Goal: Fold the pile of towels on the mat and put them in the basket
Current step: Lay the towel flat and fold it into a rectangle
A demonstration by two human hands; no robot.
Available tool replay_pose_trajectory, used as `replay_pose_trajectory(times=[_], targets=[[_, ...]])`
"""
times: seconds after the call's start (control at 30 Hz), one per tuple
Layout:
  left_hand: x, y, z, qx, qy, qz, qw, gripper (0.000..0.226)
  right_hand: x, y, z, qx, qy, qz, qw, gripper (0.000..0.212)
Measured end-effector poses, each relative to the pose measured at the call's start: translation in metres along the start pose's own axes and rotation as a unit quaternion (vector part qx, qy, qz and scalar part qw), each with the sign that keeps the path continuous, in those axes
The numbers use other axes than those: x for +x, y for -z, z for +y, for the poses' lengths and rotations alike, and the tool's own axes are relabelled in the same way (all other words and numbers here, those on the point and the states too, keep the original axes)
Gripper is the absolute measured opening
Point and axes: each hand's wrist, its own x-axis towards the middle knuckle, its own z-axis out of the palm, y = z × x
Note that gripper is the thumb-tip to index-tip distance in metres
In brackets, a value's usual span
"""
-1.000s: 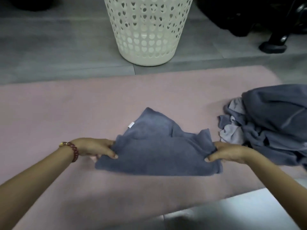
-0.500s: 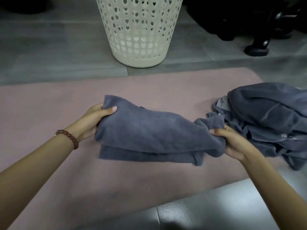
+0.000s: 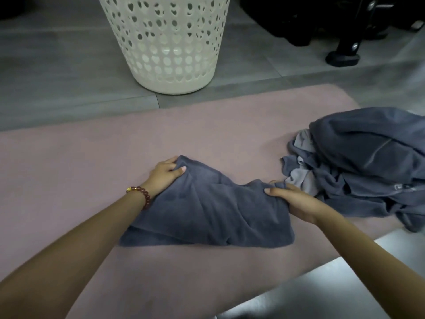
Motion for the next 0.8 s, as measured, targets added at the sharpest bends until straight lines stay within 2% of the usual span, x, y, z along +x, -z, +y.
replay_pose_trajectory(times=[0.07,0.13,0.17,0.2,0.23,0.27,0.4,0.5,0.57,0.67,0.73,0.8], targets=[[0.007,-0.003,-0.006,0.077,0.018,0.012,0.997,0.049,0.003,-0.003,-0.003,0.046,-0.003,-0.019,0.999,0.032],[0.006,-0.009,-0.003,0.137,0.012,0.041,0.99,0.039,0.006,-0.01,-0.008,0.046,0.001,-0.039,0.998,0.025],[0.007,-0.012,-0.002,0.126,-0.002,0.05,0.991,0.028,0.007,-0.015,-0.011,0.028,-0.004,-0.05,0.998,0.01],[0.005,-0.016,0.0,0.097,-0.015,0.052,0.994,0.019,0.009,-0.018,-0.012,0.004,-0.011,-0.047,0.999,0.01],[0.003,-0.016,0.001,0.072,-0.034,0.062,0.995,0.015,0.009,-0.02,-0.012,-0.031,-0.02,-0.043,0.998,0.028],[-0.001,-0.013,0.005,0.062,-0.052,0.078,0.994,0.012,0.009,-0.021,-0.012,-0.064,-0.028,-0.028,0.997,0.034],[-0.009,0.022,0.021,0.061,-0.107,0.168,0.978,0.009,-0.001,-0.018,-0.023,-0.157,0.043,0.066,0.984,0.015],[-0.01,0.06,0.05,0.034,-0.13,0.239,0.962,0.007,0.002,-0.006,-0.046,-0.221,0.167,0.216,0.936,0.021],[-0.011,0.088,0.077,-0.03,-0.134,0.304,0.943,0.005,0.003,-0.001,-0.078,-0.198,0.239,0.285,0.907,0.019],[-0.012,0.13,0.129,-0.125,-0.17,0.374,0.903,0.005,-0.005,-0.003,-0.14,-0.131,0.336,0.349,0.865,0.016],[-0.021,0.154,0.165,-0.148,-0.215,0.399,0.879,0.002,-0.017,-0.009,-0.173,-0.12,0.413,0.395,0.812,0.015],[-0.035,0.17,0.19,-0.154,-0.265,0.418,0.855,0.01,-0.032,-0.017,-0.189,-0.12,0.495,0.411,0.756,0.013]])
